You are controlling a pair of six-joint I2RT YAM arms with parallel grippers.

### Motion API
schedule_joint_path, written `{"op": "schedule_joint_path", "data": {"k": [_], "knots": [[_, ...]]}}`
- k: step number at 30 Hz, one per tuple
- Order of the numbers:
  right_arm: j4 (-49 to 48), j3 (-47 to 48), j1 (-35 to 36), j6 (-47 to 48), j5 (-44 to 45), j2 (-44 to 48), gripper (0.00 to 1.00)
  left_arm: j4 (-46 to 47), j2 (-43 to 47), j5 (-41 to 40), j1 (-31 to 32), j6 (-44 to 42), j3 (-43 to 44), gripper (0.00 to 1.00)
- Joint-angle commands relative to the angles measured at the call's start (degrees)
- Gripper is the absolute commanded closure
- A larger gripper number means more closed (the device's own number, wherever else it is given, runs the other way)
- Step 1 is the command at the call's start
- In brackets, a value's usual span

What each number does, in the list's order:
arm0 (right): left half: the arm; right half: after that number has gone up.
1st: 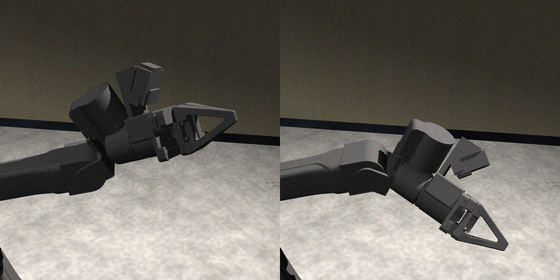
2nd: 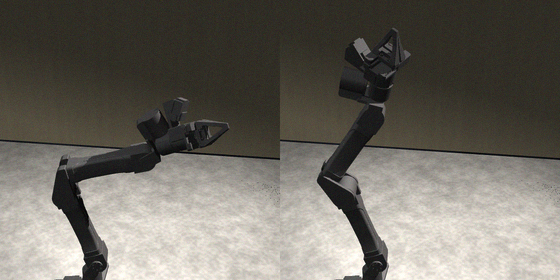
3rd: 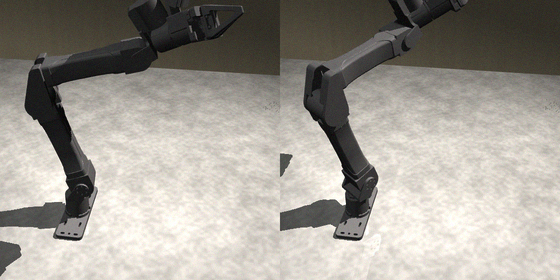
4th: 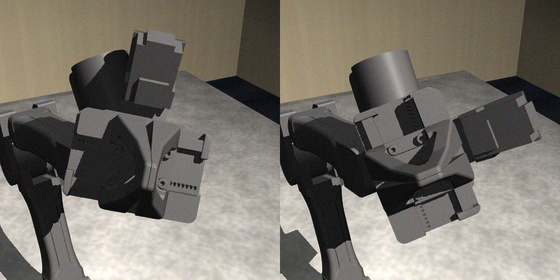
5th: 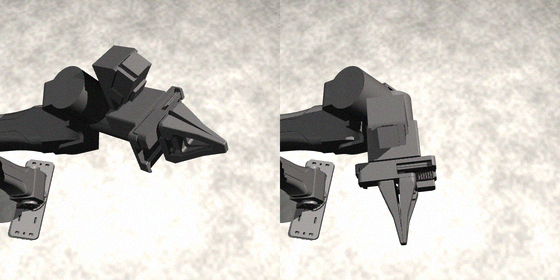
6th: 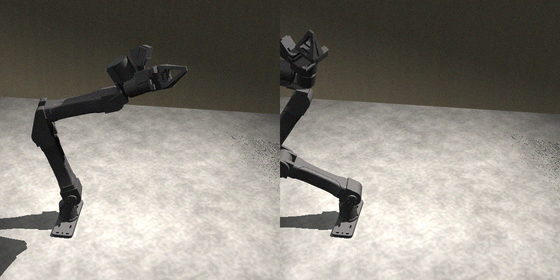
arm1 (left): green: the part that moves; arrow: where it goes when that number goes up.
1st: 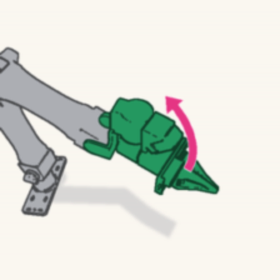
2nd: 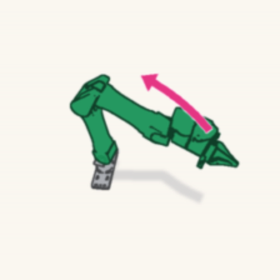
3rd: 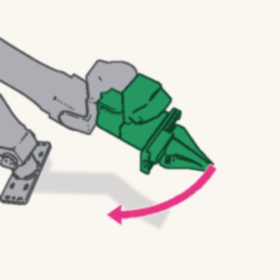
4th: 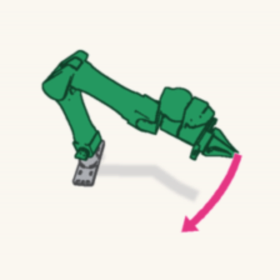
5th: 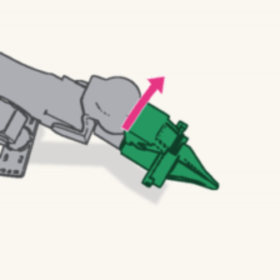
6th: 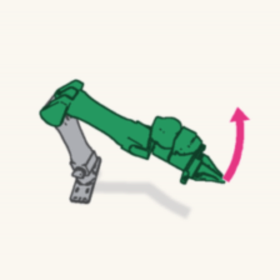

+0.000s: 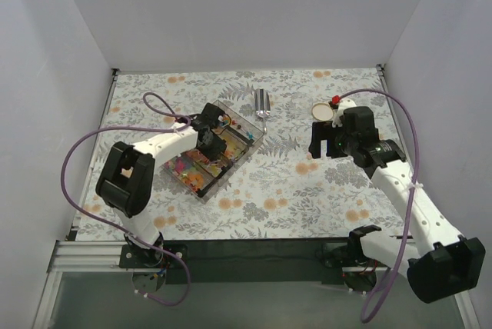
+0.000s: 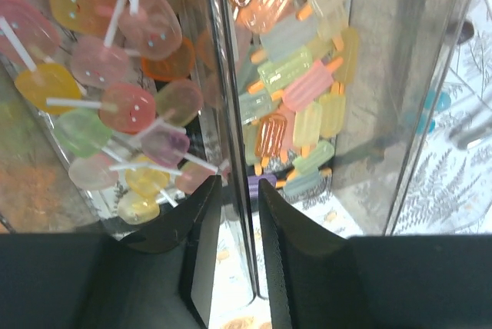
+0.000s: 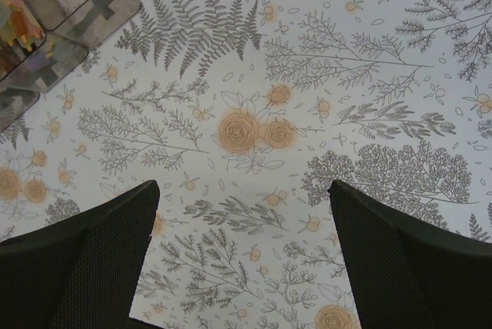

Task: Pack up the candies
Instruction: Move the storage box to the center of the board, then pick up the packing bottle from the center of the board.

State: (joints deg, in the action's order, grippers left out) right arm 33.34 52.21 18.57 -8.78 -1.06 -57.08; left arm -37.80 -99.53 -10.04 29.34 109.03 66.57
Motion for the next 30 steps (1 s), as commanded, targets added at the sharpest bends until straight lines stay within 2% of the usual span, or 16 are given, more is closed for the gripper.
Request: {"op": "schedule_joint_path", "data": {"k": [1,4,8,12,13,16,17,22,30], "knots": [[-5.1,5.0,0.0,-2.2,4.8,-4.6,0.03,0.8,5.6,2.2,0.3,-0.5,-0.4,0.74],[-6.8,7.7,-1.5,-3.9,5.8,-10.0,0.09,-0.3,9.1,-0.2,0.3,-3.3,-0.4,0.67],[-9.3,11.9,-4.2,-5.8,5.9,-17.9,0.14,-1.7,14.9,-5.5,0.3,-7.4,-1.2,0.62],[-10.8,18.5,-6.5,-7.0,6.5,-29.8,0.18,0.8,22.1,-11.0,0.3,-14.6,-4.9,0.44],[-11.0,20.0,-6.8,-7.0,6.6,-31.9,0.20,2.2,23.7,-12.1,0.3,-16.3,-6.3,0.36],[-11.0,26.7,-7.0,-6.9,6.9,-40.0,0.23,5.6,29.6,-15.1,0.3,-22.9,-9.9,0.18],[-11.0,28.5,-7.1,-6.9,7.0,-41.8,0.25,6.4,30.9,-16.0,0.3,-25.5,-10.7,0.15],[-11.0,37.4,-7.1,-7.1,7.3,-52.3,0.28,11.4,39.6,-17.2,0.3,-32.3,-15.2,0.13],[-10.9,48.1,-7.0,-6.9,8.9,-64.5,0.46,13.6,44.9,-16.9,0.3,-36.3,-20.2,0.14]]}}
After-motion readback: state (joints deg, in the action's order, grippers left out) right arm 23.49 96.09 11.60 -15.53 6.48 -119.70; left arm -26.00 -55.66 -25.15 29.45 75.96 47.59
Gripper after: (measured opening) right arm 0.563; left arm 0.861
